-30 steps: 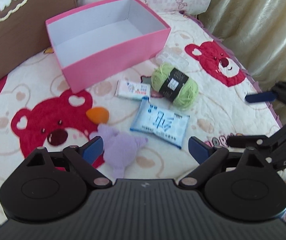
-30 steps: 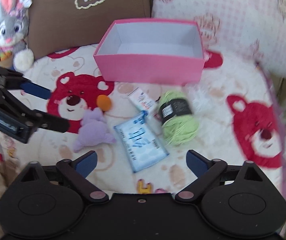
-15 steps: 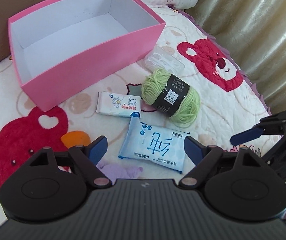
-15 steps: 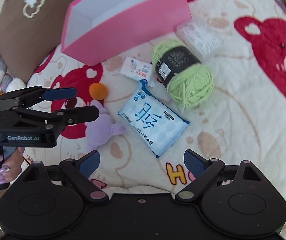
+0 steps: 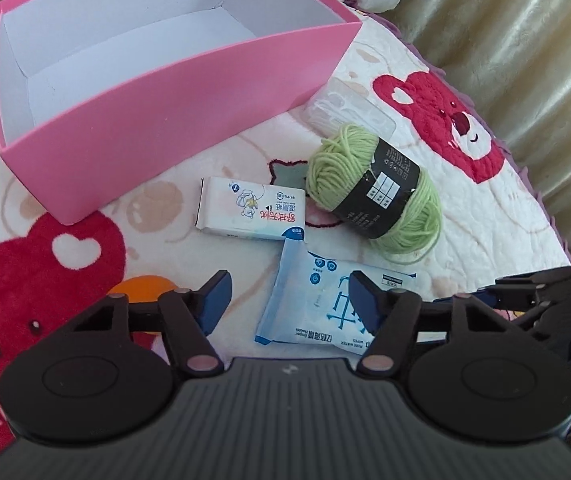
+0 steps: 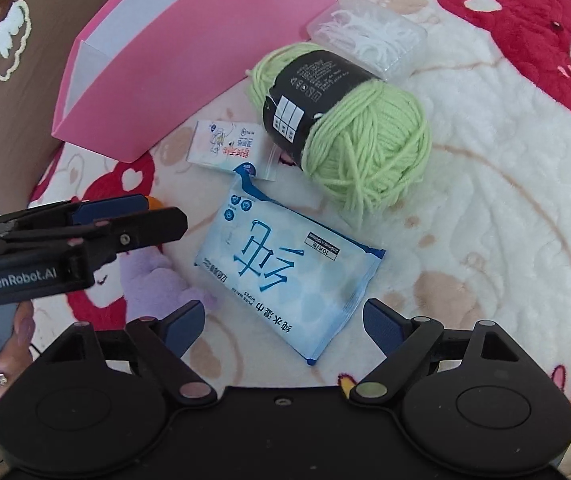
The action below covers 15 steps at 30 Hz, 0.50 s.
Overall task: Organize objects
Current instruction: 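Move the left tool toward the blue-and-white wet-wipe pack, then close the left gripper on the wet-wipe pack and lift it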
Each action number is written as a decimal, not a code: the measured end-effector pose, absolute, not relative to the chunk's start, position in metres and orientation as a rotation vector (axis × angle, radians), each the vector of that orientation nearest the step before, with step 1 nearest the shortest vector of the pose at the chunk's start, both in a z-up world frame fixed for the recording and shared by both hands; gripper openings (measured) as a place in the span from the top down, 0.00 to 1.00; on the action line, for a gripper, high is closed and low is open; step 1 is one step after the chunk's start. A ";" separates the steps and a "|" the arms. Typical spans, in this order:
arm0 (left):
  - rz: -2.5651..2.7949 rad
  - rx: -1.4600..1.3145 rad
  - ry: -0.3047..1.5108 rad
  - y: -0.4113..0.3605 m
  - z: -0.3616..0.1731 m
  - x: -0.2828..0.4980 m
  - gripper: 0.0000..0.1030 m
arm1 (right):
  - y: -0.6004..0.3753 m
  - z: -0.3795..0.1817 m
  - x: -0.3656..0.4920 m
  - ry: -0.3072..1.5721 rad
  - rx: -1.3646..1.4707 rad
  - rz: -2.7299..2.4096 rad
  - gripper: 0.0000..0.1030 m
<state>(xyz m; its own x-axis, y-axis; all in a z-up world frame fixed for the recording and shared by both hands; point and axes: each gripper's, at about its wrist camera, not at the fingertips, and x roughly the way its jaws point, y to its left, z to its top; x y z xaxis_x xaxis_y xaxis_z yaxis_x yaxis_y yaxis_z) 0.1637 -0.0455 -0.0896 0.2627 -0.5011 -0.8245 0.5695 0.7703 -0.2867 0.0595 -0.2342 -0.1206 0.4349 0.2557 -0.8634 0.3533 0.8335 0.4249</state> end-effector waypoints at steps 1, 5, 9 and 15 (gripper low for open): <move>-0.727 0.069 1.086 -0.045 -0.092 0.165 0.42 | -0.230 -0.121 0.059 1.123 0.586 -0.083 0.13; -0.754 0.014 1.095 -0.043 -0.100 0.168 0.45 | -0.216 -0.131 0.053 1.098 0.541 -0.110 0.18; -0.741 0.070 1.103 -0.055 -0.108 0.165 0.52 | -0.217 -0.131 0.045 1.026 0.497 -0.191 0.32; -0.716 0.091 1.122 -0.068 -0.126 0.169 0.58 | -0.220 -0.136 0.045 1.035 0.531 -0.213 0.53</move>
<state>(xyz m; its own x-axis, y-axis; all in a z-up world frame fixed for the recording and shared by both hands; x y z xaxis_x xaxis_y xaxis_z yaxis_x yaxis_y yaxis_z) 0.1694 -0.0683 -0.1261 0.2379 -0.4777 -0.8457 0.5653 0.7761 -0.2794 0.0451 -0.2201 -0.1363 0.5035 0.0776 -0.8605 0.4110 0.8545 0.3175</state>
